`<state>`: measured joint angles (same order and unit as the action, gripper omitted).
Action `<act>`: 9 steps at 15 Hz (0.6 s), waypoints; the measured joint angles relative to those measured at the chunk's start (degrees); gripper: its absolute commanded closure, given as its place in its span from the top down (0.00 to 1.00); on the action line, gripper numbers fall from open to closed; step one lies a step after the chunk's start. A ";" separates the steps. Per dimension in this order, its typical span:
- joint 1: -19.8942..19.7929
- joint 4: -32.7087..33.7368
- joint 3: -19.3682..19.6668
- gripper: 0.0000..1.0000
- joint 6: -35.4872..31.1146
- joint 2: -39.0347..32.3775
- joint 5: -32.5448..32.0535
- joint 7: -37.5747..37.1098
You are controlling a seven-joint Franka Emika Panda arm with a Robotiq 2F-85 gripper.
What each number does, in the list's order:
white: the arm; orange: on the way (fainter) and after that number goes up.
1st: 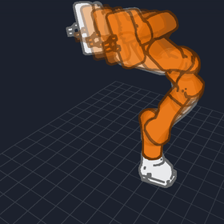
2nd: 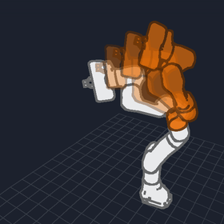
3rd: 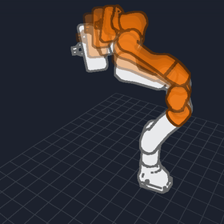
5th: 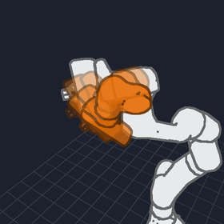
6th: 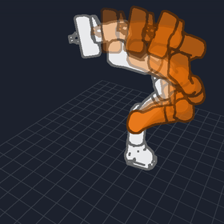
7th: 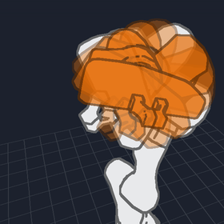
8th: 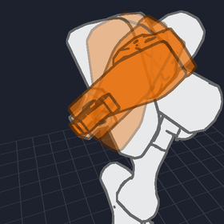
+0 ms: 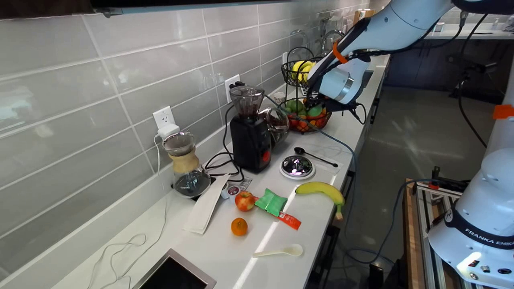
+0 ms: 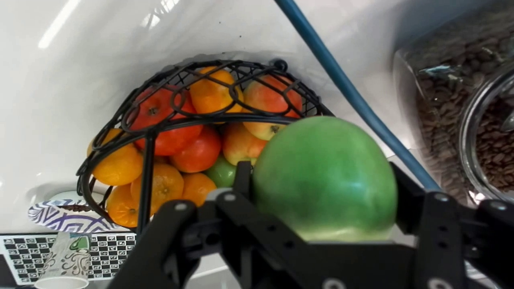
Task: Put the apple on the bottom rack
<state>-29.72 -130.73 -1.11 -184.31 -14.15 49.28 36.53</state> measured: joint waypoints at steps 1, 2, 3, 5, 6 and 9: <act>0.00 0.05 -0.01 0.53 0.00 -0.01 0.04 0.02; 0.00 0.18 -0.14 0.53 -0.39 -0.06 0.05 -0.06; -0.09 0.52 -0.58 0.53 -1.92 -0.32 0.16 -0.21; -0.37 2.04 -1.77 0.53 -5.75 -1.64 0.39 -1.00; -0.49 3.00 -2.21 0.53 -7.11 -2.61 0.39 -1.61; -0.62 5.50 -2.49 0.53 -9.12 -5.94 0.38 -2.57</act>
<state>-30.34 -125.23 -3.60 -193.44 -20.09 49.66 33.95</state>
